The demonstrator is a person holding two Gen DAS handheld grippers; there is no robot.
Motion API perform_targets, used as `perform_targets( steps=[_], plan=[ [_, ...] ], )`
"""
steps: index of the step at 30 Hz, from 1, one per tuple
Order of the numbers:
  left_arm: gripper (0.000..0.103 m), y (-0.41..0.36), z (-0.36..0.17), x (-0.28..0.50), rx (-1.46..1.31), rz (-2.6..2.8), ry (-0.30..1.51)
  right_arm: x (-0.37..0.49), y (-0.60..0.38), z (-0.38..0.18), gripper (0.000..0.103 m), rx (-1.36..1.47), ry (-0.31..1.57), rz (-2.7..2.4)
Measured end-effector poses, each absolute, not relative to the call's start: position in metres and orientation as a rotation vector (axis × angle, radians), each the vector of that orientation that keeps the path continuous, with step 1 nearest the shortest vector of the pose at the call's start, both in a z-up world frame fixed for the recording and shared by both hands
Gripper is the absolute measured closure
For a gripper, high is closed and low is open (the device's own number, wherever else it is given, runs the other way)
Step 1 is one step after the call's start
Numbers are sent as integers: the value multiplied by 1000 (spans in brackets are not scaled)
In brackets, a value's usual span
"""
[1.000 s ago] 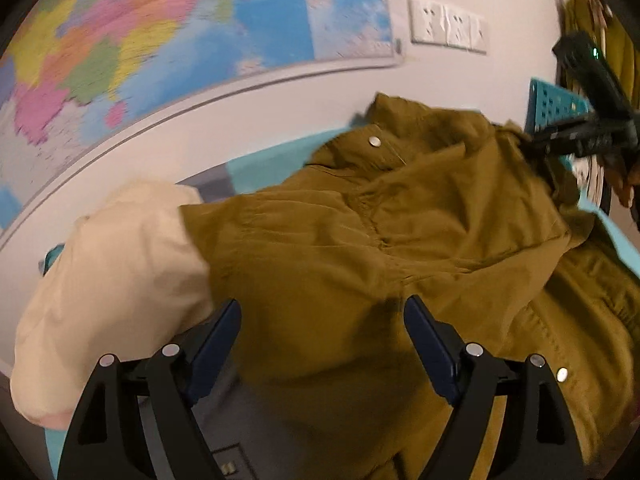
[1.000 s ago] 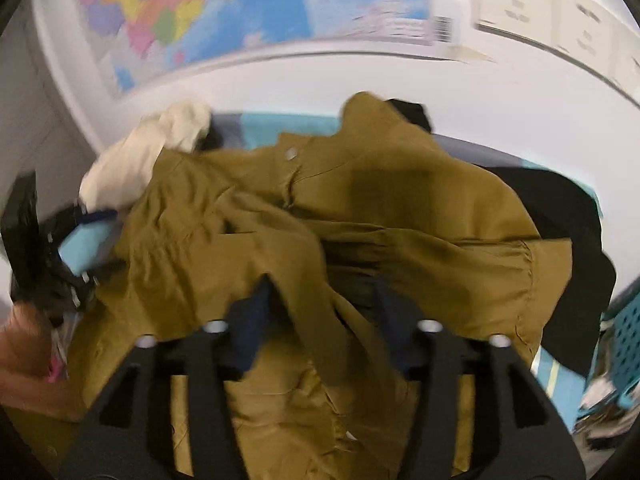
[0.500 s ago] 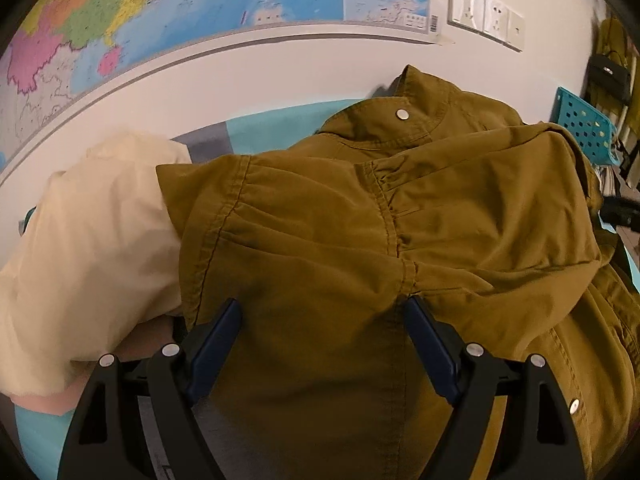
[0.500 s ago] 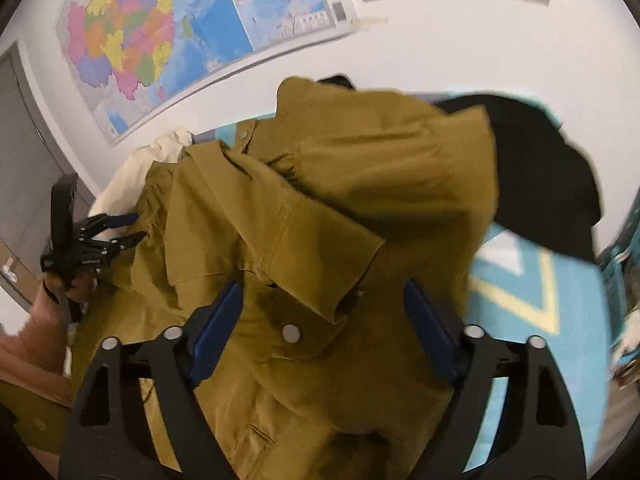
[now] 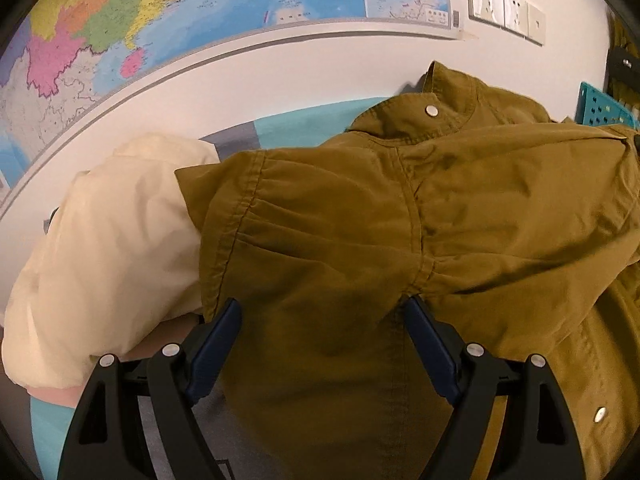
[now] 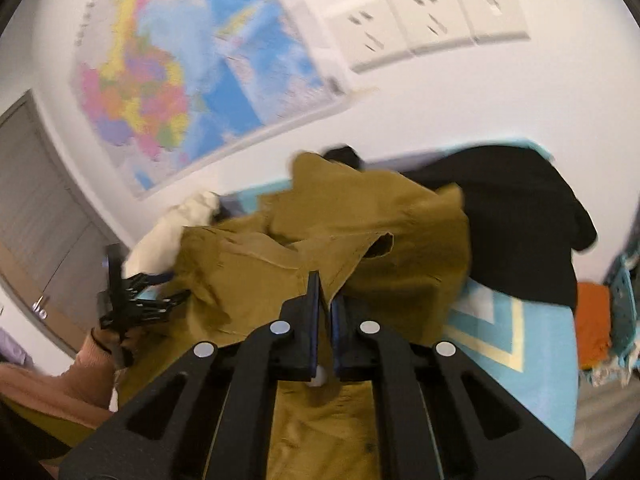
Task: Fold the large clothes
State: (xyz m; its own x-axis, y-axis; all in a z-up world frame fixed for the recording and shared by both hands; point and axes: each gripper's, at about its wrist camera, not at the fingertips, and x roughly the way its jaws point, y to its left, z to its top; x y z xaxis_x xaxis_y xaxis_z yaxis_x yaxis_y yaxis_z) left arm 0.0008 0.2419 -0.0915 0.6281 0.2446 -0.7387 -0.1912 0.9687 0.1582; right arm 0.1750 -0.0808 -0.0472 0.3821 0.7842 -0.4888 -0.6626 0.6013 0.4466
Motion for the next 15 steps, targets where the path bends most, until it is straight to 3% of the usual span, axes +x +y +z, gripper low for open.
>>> perform_targets(
  steps=[8, 12, 15],
  plan=[
    [21, 243, -102, 1, 123, 327, 849, 194, -57, -112, 97, 89, 856, 836],
    [21, 249, -102, 0, 94, 322, 844, 184, -56, -113, 82, 18, 860, 782],
    [22, 247, -93, -7, 96, 322, 812, 172, -70, -95, 76, 24, 788, 766]
  ],
)
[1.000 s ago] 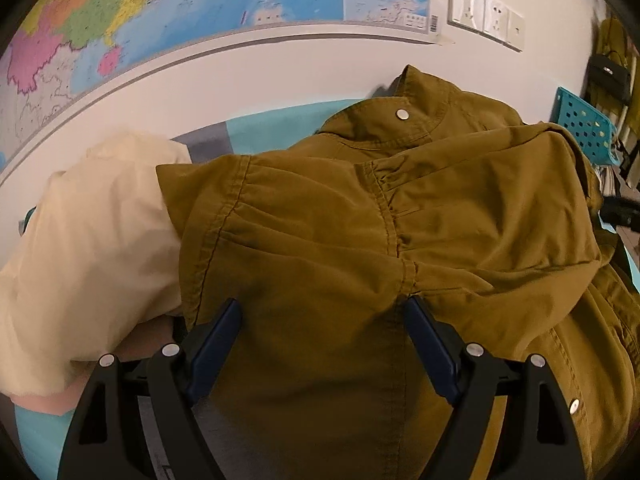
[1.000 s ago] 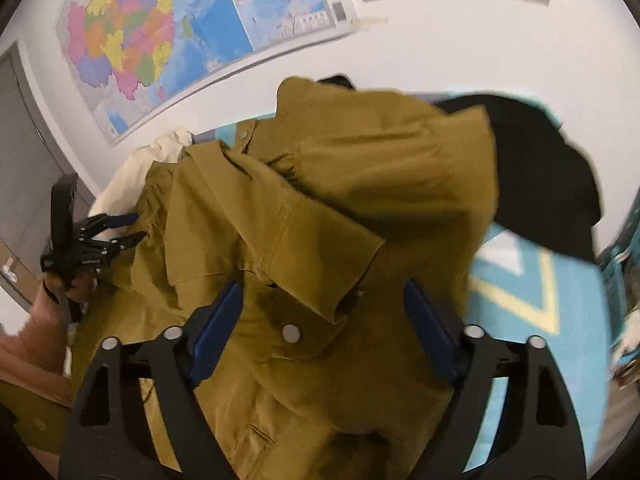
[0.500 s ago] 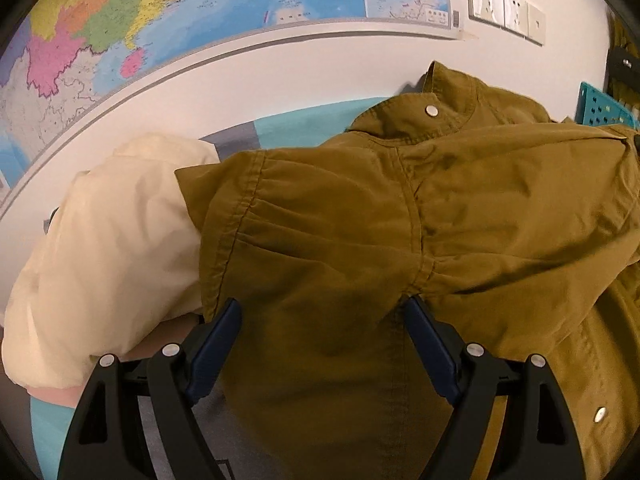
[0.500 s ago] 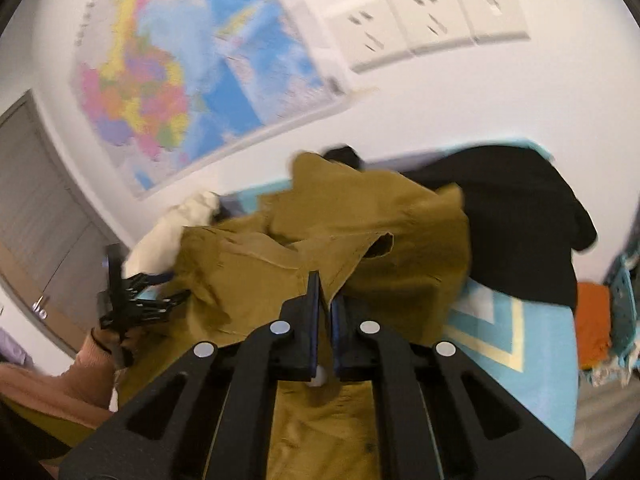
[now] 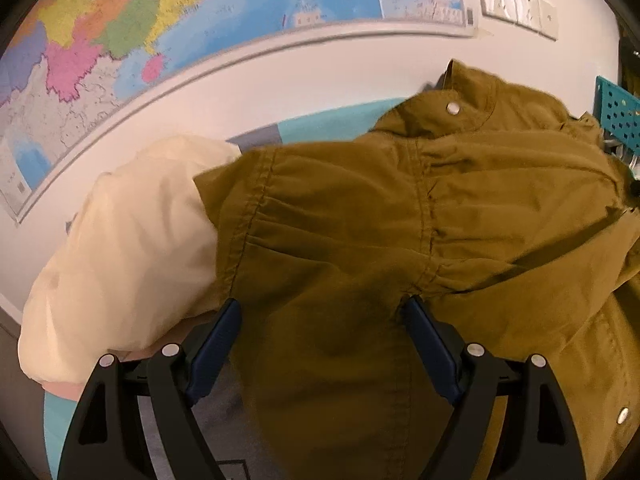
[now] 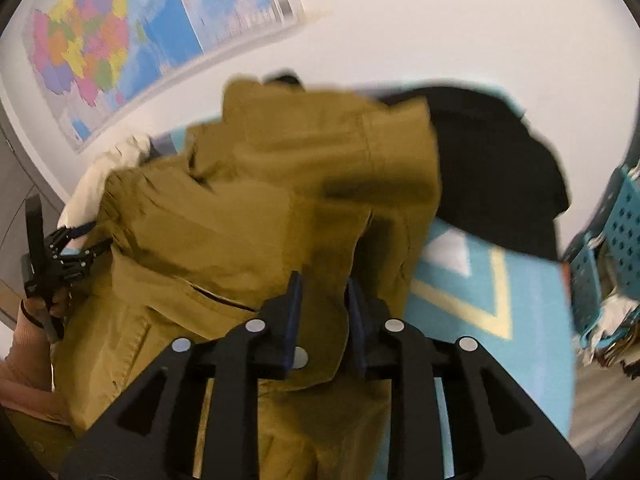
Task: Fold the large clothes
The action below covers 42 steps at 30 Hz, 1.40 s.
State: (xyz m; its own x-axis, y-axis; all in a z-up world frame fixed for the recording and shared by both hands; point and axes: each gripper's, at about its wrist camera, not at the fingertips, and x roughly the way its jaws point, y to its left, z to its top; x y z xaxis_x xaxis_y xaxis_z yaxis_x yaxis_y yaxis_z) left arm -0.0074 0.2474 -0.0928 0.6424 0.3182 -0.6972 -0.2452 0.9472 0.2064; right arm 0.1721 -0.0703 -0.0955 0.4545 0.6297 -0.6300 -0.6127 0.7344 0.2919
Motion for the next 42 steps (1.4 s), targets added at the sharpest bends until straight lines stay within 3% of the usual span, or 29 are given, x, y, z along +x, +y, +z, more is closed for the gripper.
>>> perform_targets(
  steps=[1, 8, 15, 20, 28, 32, 38, 42],
  plan=[
    [22, 246, -88, -11, 93, 316, 797, 166, -79, -85, 69, 34, 747, 747],
    [22, 237, -48, -17, 94, 239, 681, 147, -59, -59, 69, 3, 644, 828],
    [23, 246, -74, 32, 89, 262, 794, 175, 33, -89, 66, -143, 732, 899],
    [35, 283, -100, 55, -52, 316, 917, 206, 61, -110, 69, -103, 821, 907],
    [32, 268, -85, 40, 33, 315, 836, 191, 26, -67, 67, -47, 712, 962],
    [29, 262, -73, 49, 46, 265, 784, 217, 40, -73, 66, -44, 757, 908],
    [29, 279, -93, 82, -3, 306, 869, 261, 48, -99, 78, 33, 837, 793],
    [31, 284, -99, 84, -17, 306, 883, 250, 52, -89, 71, -27, 812, 783]
  ],
)
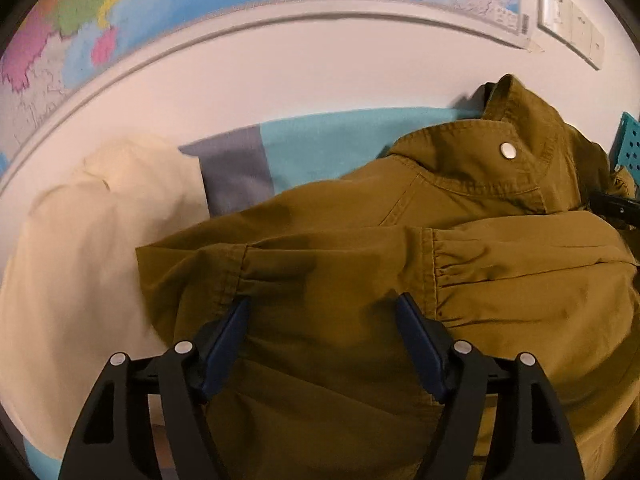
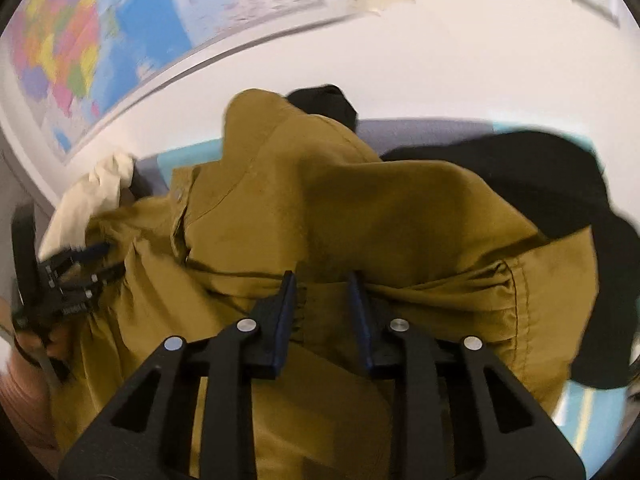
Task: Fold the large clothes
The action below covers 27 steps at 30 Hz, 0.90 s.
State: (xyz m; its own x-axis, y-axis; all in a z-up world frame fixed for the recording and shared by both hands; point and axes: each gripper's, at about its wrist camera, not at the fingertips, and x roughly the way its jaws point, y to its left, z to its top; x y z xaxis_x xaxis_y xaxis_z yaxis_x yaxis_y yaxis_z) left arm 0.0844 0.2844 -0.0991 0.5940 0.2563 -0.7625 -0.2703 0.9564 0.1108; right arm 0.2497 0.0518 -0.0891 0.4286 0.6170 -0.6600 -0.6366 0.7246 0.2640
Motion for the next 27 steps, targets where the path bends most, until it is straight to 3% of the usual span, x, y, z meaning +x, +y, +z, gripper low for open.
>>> perform_targets(
  steps=[9, 15, 21, 24, 27],
  plan=[
    [31, 282, -89, 87, -14, 306, 849, 216, 121, -24, 68, -179, 694, 984],
    [29, 283, -72, 88, 27, 291, 767, 263, 214, -28, 68, -249, 812, 994],
    [28, 297, -93, 107, -8, 265, 845, 294, 268, -63, 67, -362, 1007, 962],
    [28, 307, -103, 110, -56, 243, 877, 294, 270, -71, 101, -362, 1021, 986],
    [27, 314, -104, 111, -83, 228, 882, 297, 248, -55, 101, -211, 981, 1028]
  ],
)
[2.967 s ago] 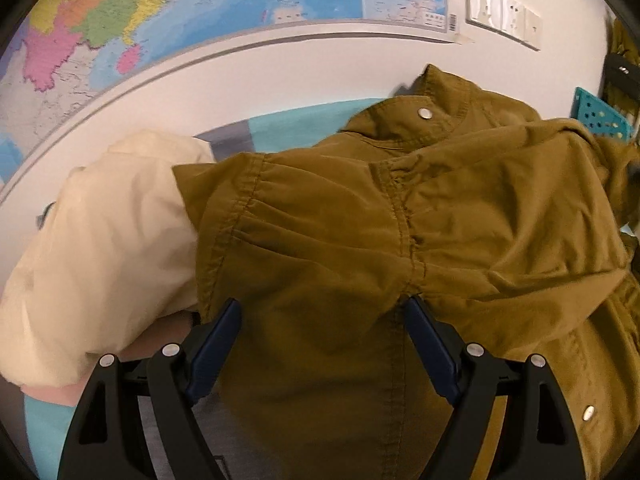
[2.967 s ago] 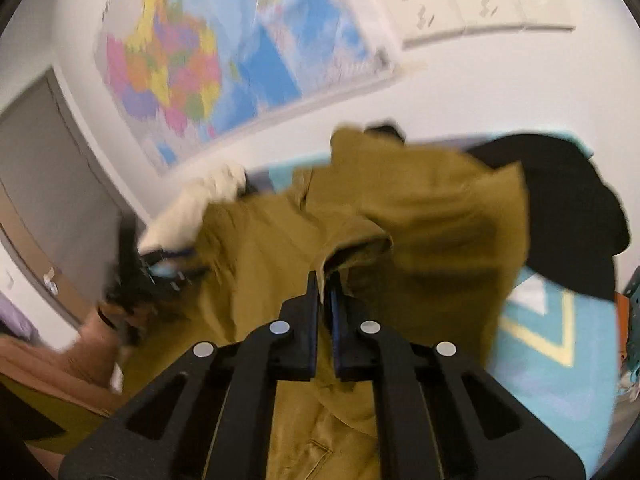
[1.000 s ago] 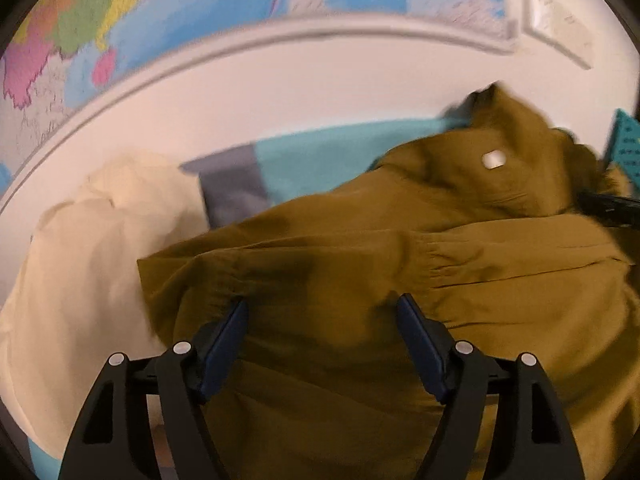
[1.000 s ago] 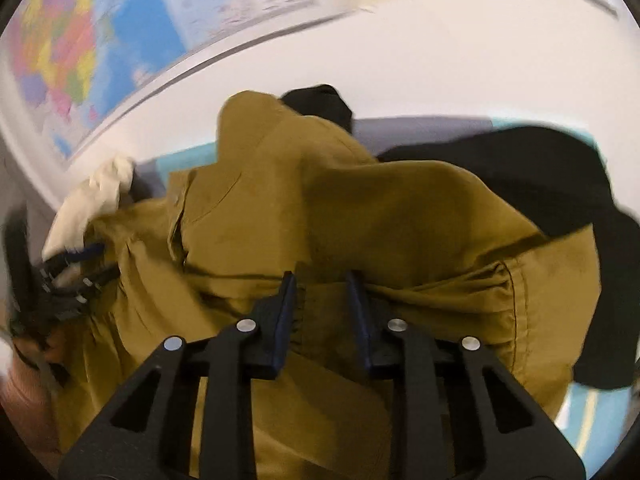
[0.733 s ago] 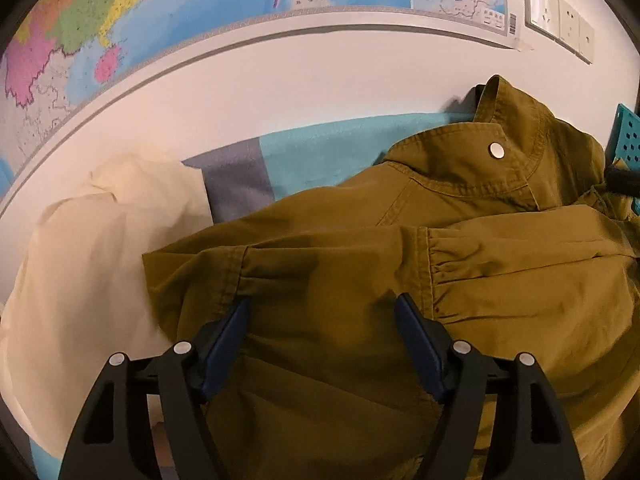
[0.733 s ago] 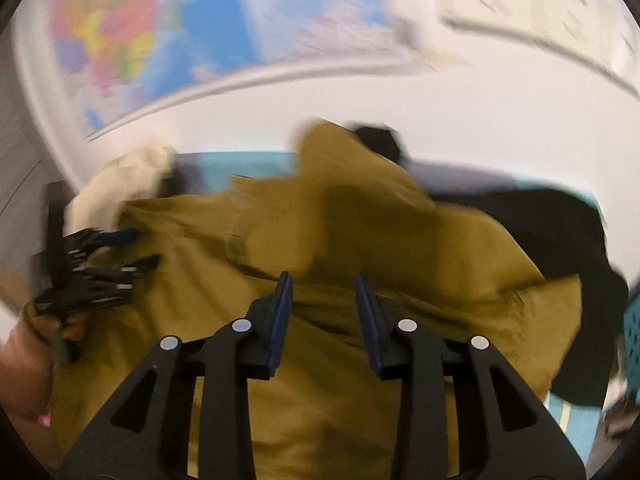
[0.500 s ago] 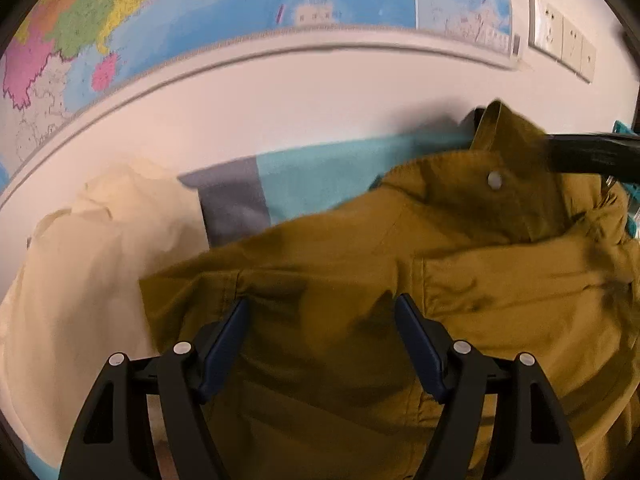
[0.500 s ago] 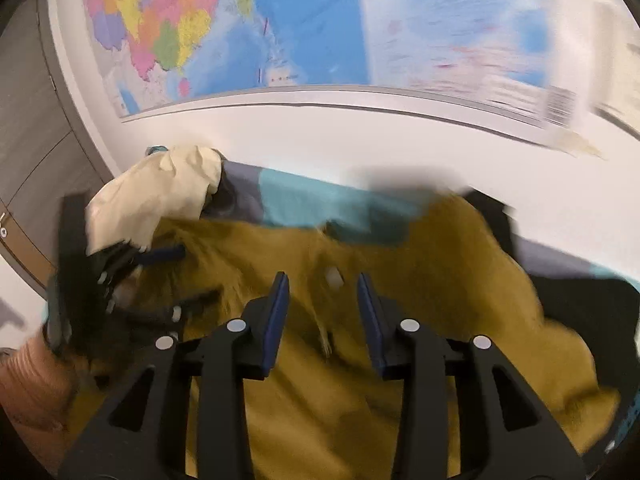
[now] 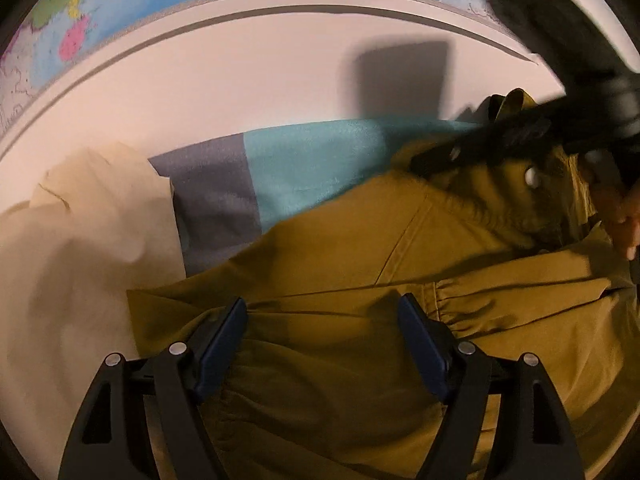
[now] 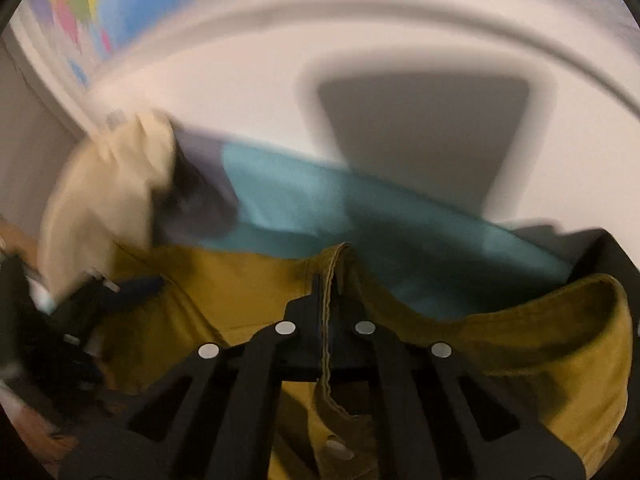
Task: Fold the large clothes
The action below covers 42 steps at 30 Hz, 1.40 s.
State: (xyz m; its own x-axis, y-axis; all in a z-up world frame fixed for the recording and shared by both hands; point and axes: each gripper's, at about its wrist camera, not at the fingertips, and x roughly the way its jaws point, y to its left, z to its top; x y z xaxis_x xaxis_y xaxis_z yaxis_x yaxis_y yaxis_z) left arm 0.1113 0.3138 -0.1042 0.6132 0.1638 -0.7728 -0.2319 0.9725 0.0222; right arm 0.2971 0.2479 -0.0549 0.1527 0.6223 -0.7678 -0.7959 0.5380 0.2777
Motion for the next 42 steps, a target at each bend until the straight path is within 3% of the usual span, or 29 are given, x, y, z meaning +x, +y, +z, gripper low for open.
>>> perform_targets(
  steps=[9, 15, 20, 23, 24, 25, 29, 30, 31, 38, 42],
  plan=[
    [27, 313, -110, 110, -64, 234, 893, 311, 196, -65, 101, 230, 1005, 1053],
    [27, 307, -111, 109, -67, 233, 891, 315, 173, -50, 101, 358, 961, 1061],
    [27, 301, -114, 110, -36, 250, 891, 307, 170, -43, 102, 255, 951, 1078],
    [27, 296, -115, 111, -21, 255, 893, 299, 184, -37, 85, 91, 911, 1038],
    [27, 296, -116, 111, -25, 253, 892, 300, 191, -39, 71, 71, 932, 1035],
    [27, 295, -116, 110, -27, 252, 892, 300, 199, -39, 67, 43, 937, 1023],
    [27, 293, -115, 109, -33, 248, 891, 302, 232, -52, 63, -121, 959, 950],
    [27, 290, -113, 107, -39, 247, 889, 301, 234, -55, 69, -147, 952, 951],
    [27, 296, -115, 108, -45, 245, 886, 298, 233, -58, 100, -152, 959, 1000],
    [28, 306, -87, 85, -87, 180, 754, 210, 180, -41, 101, -279, 673, 1125],
    [27, 291, -59, 60, -1, 128, 609, 173, 157, -57, 101, -288, 636, 1164]
  ],
)
